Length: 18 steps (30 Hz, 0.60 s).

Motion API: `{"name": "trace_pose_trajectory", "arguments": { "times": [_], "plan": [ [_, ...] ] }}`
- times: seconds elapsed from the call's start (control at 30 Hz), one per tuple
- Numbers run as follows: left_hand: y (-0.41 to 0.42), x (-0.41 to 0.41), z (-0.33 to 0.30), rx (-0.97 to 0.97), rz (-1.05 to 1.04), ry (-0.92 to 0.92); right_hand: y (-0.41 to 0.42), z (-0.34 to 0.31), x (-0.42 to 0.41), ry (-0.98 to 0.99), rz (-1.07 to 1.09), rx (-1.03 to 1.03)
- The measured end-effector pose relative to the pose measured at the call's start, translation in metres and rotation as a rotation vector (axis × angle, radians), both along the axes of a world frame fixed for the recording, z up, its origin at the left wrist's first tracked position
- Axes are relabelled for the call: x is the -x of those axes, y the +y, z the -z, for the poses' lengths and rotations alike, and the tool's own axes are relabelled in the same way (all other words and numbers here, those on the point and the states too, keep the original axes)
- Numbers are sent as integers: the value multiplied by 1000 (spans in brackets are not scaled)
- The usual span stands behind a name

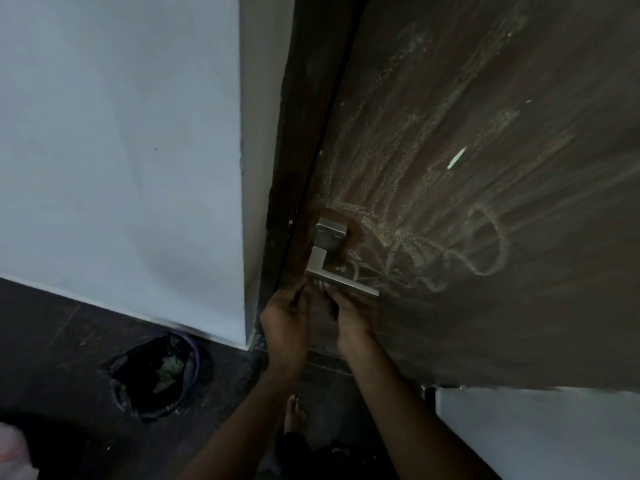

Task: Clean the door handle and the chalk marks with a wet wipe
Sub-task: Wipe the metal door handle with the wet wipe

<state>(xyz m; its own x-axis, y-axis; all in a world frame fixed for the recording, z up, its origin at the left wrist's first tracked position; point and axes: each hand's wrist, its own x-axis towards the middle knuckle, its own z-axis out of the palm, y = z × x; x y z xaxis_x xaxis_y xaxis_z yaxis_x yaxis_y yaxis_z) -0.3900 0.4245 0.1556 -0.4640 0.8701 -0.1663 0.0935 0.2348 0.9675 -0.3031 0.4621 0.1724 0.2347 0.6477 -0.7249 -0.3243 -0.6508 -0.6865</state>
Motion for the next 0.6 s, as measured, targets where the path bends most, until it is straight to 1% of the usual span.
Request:
{"name": "trace_pose_trajectory", "arguments": {
  "times": [0.03, 0.17, 0.23, 0.3, 0.4, 0.43, 0.53, 0.57, 0.6],
  "plan": [
    [1, 0, -1, -11, 2, 9, 1, 0, -4, -21, 7, -20],
    [0, -1, -9, -49, 9, 26, 1, -5, -25, -96, 26, -226],
    [-2, -3, -15, -69, 27, 17, -3, -6, -28, -86, 72, -222],
    [-7, -7, -23, -95, 38, 19, -5, -5, -31, -71, 109, -130],
    [-14, -6, -37, -162, -29, 44, 0, -16, -41, -84, 31, -18],
    [-16, -5, -42, -190, -61, 53, 4, -22, -47, -104, 6, -37],
    [-20, 0, -49, -262, -167, 129, 13, -46, -57, -142, -135, -202],
    [-21, 1, -50, -267, -185, 138, 14, -48, -57, -142, -171, -212],
    [-21, 1, -51, -268, -183, 146, 14, -50, -53, -119, -187, -169]
  ]
}}
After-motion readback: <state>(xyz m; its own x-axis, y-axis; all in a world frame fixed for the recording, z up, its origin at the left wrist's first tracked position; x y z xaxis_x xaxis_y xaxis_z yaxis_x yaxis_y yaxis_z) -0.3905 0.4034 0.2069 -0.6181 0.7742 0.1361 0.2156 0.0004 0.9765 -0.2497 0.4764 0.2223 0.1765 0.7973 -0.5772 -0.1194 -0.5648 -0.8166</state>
